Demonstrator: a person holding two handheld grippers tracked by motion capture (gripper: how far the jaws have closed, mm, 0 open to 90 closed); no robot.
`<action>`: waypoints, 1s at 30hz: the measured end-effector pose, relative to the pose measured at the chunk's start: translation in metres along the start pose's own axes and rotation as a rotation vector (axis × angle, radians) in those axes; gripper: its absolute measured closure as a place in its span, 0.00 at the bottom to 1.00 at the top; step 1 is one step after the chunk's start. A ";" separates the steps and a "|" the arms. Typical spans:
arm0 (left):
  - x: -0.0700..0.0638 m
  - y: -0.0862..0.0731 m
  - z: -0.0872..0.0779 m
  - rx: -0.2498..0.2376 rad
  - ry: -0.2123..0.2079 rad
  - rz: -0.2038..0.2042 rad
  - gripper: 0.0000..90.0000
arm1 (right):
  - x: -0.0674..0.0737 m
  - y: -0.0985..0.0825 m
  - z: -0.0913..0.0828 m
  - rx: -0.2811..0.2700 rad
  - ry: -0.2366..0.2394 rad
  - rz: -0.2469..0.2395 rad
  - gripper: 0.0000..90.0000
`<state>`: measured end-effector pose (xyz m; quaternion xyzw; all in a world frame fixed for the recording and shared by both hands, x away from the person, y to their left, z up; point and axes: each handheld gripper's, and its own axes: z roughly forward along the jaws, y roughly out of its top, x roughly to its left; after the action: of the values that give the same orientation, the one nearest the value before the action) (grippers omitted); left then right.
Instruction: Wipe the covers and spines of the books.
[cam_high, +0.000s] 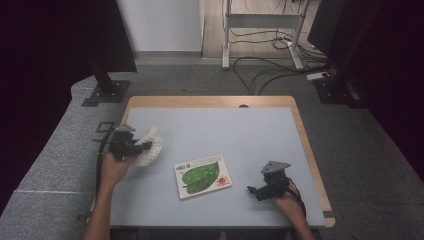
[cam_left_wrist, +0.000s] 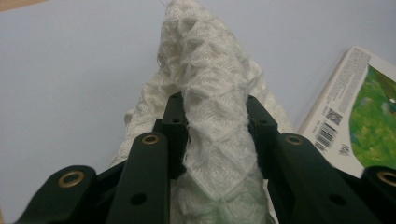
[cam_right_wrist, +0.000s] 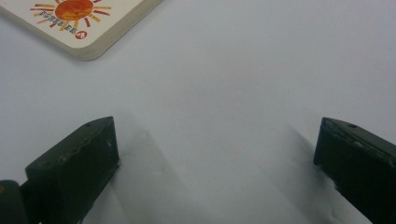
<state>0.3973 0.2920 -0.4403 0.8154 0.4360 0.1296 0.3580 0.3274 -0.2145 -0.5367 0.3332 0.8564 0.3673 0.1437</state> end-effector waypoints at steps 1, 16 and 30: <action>-0.003 0.000 -0.001 0.000 -0.003 0.003 0.75 | 0.000 0.000 0.000 0.000 0.000 0.000 0.00; -0.057 0.002 0.002 0.013 -0.097 0.107 0.74 | 0.000 0.000 0.000 0.000 0.000 0.000 0.00; -0.091 0.001 0.034 0.050 -0.132 0.168 0.74 | 0.000 0.000 0.000 0.000 0.000 -0.001 0.00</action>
<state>0.3624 0.2027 -0.4546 0.8646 0.3445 0.0943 0.3534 0.3274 -0.2146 -0.5368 0.3328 0.8565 0.3674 0.1439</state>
